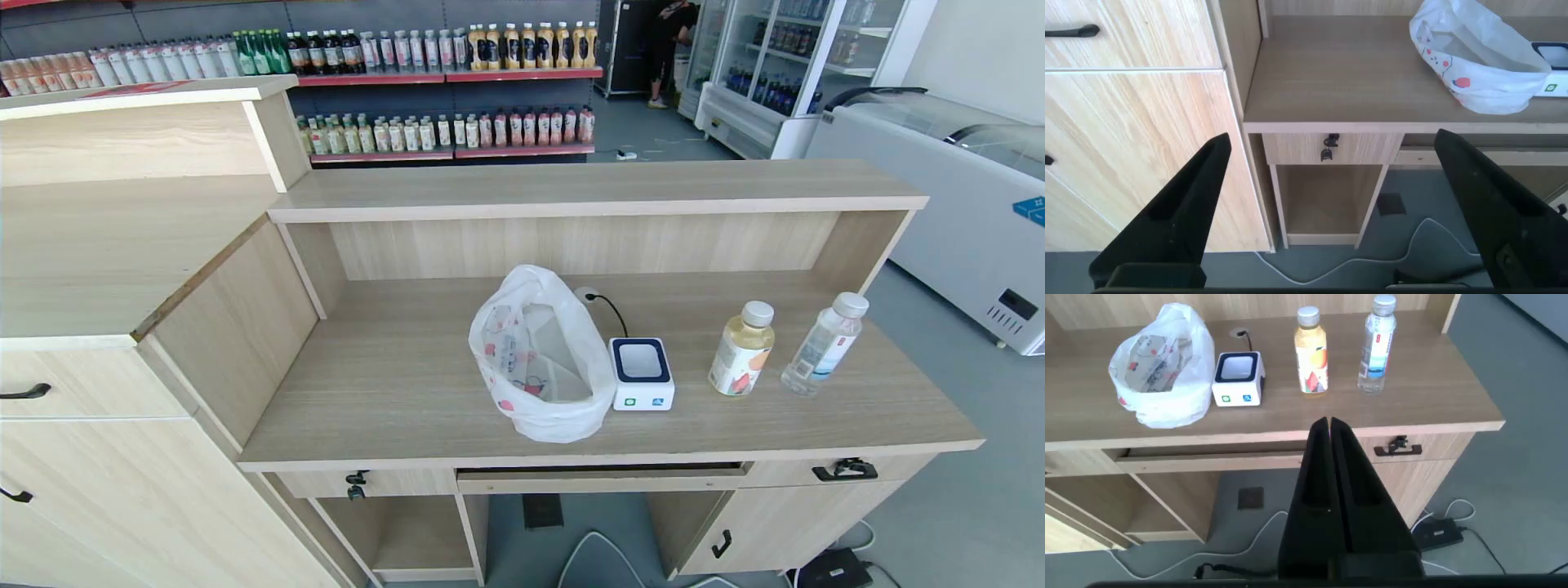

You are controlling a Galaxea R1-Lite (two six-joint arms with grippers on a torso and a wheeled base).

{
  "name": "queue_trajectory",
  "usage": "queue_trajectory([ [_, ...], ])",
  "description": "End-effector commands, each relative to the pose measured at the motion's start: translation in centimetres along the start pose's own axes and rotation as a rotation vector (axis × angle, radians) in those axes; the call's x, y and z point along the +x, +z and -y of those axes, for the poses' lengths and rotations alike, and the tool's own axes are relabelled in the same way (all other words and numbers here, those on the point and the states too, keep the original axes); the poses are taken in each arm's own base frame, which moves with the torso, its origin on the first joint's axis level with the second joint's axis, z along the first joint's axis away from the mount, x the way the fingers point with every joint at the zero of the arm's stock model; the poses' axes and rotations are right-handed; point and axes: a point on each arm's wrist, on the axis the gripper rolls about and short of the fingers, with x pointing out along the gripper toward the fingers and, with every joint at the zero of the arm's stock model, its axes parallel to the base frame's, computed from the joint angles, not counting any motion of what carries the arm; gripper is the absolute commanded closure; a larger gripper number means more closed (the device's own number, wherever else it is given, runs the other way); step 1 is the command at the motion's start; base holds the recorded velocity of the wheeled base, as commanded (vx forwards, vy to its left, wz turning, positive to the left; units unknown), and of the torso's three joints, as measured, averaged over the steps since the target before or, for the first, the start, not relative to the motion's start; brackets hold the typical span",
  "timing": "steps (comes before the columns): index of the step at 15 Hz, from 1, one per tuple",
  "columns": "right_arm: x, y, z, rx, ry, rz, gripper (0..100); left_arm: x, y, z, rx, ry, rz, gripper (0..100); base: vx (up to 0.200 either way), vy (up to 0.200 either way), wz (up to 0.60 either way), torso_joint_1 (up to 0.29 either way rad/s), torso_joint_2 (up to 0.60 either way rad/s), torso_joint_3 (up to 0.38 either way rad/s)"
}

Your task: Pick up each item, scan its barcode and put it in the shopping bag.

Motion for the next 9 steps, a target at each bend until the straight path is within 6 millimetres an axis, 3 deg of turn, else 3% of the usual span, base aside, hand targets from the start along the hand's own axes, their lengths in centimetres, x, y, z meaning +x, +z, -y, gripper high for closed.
queue_trajectory([
  [1, 7.4, 6.4, 0.1, -0.023, 0.001, -0.107, 100, 0.0, 0.0, 0.0, 0.0, 0.0, -0.001, 0, 0.0, 0.0, 0.0, 0.0, 0.0, 0.0],
  [2, 8.1, 6.4, 0.1, -0.025, 0.001, -0.116, 100, 0.0, 0.0, 0.0, 0.0, 0.0, -0.001, 0, 0.0, 0.0, 0.0, 0.0, 0.0, 0.0],
  [3, 10.7, 6.3, 0.2, -0.023, 0.002, -0.128, 0, 0.0, 0.0, 0.0, 0.0, 0.0, -0.001, 0, 0.0, 0.0, 0.0, 0.0, 0.0, 0.0],
  [4, 11.5, 6.2, 0.2, -0.023, 0.002, -0.131, 0, 0.0, 0.0, 0.0, 0.0, 0.0, -0.001, 0, 0.0, 0.0, 0.0, 0.0, 0.0, 0.0],
  [5, 14.4, 5.6, 0.8, -0.016, -0.043, -0.165, 0, 0.0, 0.0, 0.0, 0.0, 0.0, -0.001, 0, 0.0, 0.0, 0.0, 0.0, 0.0, 0.0],
  [9, 21.5, 2.5, 2.6, -0.036, -0.103, -0.254, 0, 0.0, 0.0, 0.0, 0.0, 0.0, -0.001, 0, 0.0, 0.0, 0.0, 0.0, 0.0, 0.0],
])
